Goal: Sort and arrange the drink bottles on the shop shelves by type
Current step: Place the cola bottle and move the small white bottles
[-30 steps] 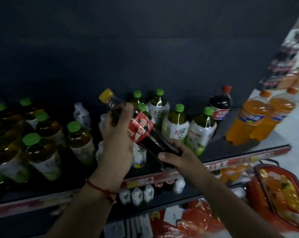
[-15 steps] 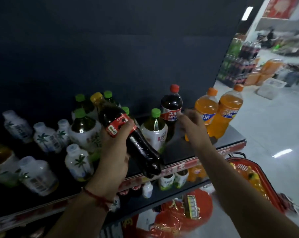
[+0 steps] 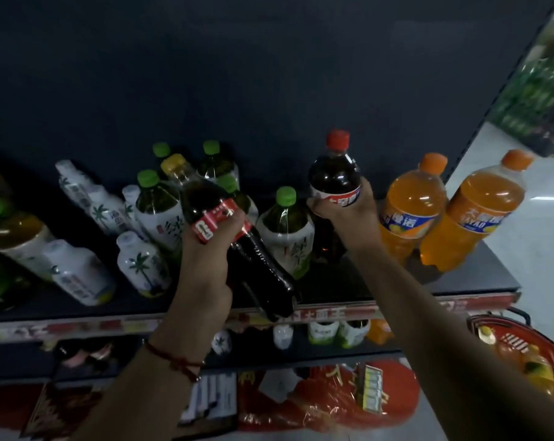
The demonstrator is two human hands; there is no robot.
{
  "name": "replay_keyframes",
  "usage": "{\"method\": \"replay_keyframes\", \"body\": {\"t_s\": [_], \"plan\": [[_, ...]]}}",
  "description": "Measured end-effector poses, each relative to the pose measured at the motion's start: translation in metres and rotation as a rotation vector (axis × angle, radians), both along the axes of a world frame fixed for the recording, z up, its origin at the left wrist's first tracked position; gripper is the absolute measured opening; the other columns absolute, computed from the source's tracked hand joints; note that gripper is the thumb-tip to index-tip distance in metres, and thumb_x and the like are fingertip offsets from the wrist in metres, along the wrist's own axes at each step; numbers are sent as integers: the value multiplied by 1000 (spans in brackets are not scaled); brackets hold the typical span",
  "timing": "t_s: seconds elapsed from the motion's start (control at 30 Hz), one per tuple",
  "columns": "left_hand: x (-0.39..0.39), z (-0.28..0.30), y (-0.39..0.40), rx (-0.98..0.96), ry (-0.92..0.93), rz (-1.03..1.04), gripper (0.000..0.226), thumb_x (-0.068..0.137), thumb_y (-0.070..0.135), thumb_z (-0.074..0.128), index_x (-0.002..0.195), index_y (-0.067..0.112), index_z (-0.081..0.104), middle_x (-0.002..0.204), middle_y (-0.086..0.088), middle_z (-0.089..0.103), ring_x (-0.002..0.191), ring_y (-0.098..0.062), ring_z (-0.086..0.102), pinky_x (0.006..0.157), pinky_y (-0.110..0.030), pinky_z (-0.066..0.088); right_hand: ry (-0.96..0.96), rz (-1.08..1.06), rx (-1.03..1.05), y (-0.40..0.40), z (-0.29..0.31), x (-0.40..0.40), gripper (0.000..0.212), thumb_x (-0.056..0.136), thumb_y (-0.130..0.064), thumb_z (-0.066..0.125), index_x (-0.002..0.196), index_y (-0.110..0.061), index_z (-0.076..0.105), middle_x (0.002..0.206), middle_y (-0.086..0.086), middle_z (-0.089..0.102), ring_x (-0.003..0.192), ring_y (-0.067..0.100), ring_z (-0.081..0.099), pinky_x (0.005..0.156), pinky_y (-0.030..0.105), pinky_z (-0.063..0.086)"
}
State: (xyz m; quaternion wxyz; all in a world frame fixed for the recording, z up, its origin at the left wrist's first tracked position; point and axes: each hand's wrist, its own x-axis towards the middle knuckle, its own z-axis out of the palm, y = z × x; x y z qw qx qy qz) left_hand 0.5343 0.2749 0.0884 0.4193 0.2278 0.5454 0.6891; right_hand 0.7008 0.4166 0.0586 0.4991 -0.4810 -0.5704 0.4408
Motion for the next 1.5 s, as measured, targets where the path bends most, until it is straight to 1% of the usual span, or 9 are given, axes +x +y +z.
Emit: {"method": "replay_keyframes", "body": {"t_s": [0.33,0.47,0.63,0.77,0.87,1.07,1.3,1.4,1.5], "plan": [[-25,-33,-90,9,-93,-106,60,75,42,81,129,28,59,114,1,73,102,-18,72,71,-30,59,-22,146,-26,-164,5,39,70,67,-25,85,128,-24,51,112,-3,68,99,11,68,79,31,57],[-66,-73,-146,-55,-37,-154,59,77,36,80,131,24,59,122,-2,69,112,-20,66,92,-40,54,-23,231,-152,-235,-33,11,60,67,-24,85,120,-26,56,105,-3,71,95,12,69,76,31,57],[-122,-134,-221,-145,91,-107,53,69,27,77,120,28,61,106,10,71,97,-5,68,78,-20,56,-64,305,-275,-302,-105,-56,78,55,-35,84,125,-26,52,105,-3,70,93,11,69,67,22,56],[-165,-197,-263,-299,180,-46,59,66,20,86,119,24,59,105,1,70,95,-13,69,83,-31,57,-87,334,-345,-330,-164,-101,73,54,-30,84,120,-17,55,100,6,70,88,20,70,69,27,57],[-186,-251,-273,-353,265,-61,65,60,23,89,117,11,60,99,-7,71,93,-22,70,84,-41,57,-114,344,-391,-335,-206,-121,76,53,-35,85,121,-19,54,104,4,70,92,18,70,77,34,57],[-220,-355,-233,-302,453,-40,46,75,14,85,112,6,60,94,-8,70,88,-23,69,70,-22,53,-76,353,-403,-306,-303,-142,75,52,-31,88,119,-18,56,94,8,70,86,27,70,73,41,56],[-261,-453,-169,-102,745,70,53,82,23,80,128,19,53,111,8,68,100,-4,65,83,-21,53,1,309,-222,-254,-400,-166,71,61,-20,91,120,-35,56,111,-5,71,97,10,69,80,34,57],[-279,-480,-142,-11,842,160,64,81,22,82,134,22,46,115,16,61,97,11,58,79,-2,43,92,229,-119,-236,-425,-178,64,56,-28,85,113,-38,59,105,-12,73,95,5,70,83,30,55],[-297,-504,-114,53,996,201,67,79,20,83,134,19,45,117,10,59,104,-2,58,84,-15,45,135,181,-7,-218,-443,-185,65,54,-34,86,114,-33,62,103,-9,74,94,10,70,84,34,54]]}}
